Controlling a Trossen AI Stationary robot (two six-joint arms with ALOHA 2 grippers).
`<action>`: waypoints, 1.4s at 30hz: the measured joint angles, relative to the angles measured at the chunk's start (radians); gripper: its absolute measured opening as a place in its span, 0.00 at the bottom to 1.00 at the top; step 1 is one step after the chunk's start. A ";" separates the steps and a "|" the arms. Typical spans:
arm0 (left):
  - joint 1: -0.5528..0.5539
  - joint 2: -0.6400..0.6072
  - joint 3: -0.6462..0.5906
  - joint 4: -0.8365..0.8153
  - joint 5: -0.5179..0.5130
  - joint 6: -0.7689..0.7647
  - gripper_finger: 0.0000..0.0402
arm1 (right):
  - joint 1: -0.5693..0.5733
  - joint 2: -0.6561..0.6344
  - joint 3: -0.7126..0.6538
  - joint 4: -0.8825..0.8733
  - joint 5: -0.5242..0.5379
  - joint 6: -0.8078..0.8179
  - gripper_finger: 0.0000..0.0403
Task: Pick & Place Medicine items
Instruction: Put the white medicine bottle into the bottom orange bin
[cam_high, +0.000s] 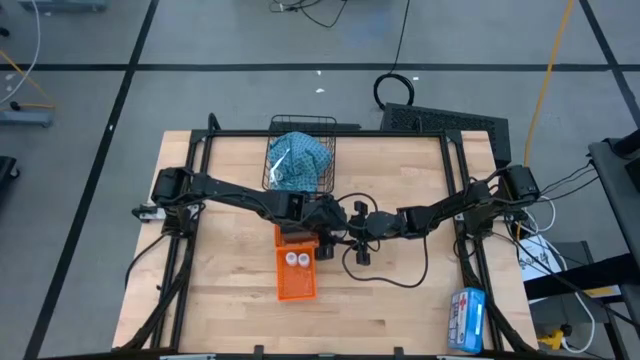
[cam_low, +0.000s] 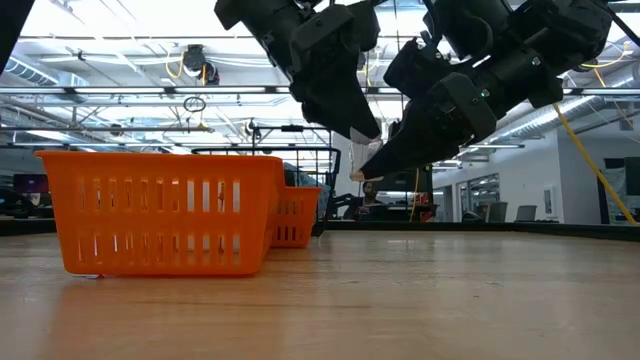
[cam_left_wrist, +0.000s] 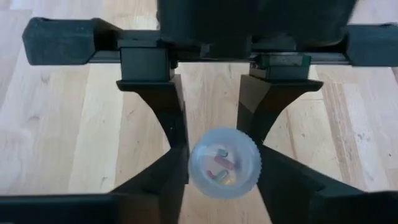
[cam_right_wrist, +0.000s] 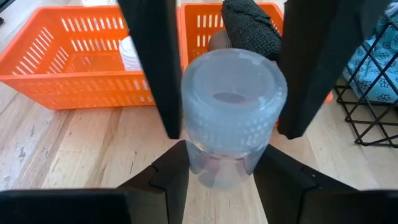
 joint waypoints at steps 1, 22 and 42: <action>0.000 0.000 0.000 0.004 0.000 0.003 0.43 | 0.000 0.000 0.000 0.000 0.000 0.000 0.36; -0.101 -0.180 -0.001 -0.225 0.034 -0.009 0.34 | -0.009 -0.146 -0.001 -0.226 0.001 0.038 0.59; -0.414 -0.195 -0.318 0.049 -0.188 -0.337 0.34 | 0.008 -0.175 -0.001 -0.182 0.000 0.041 0.55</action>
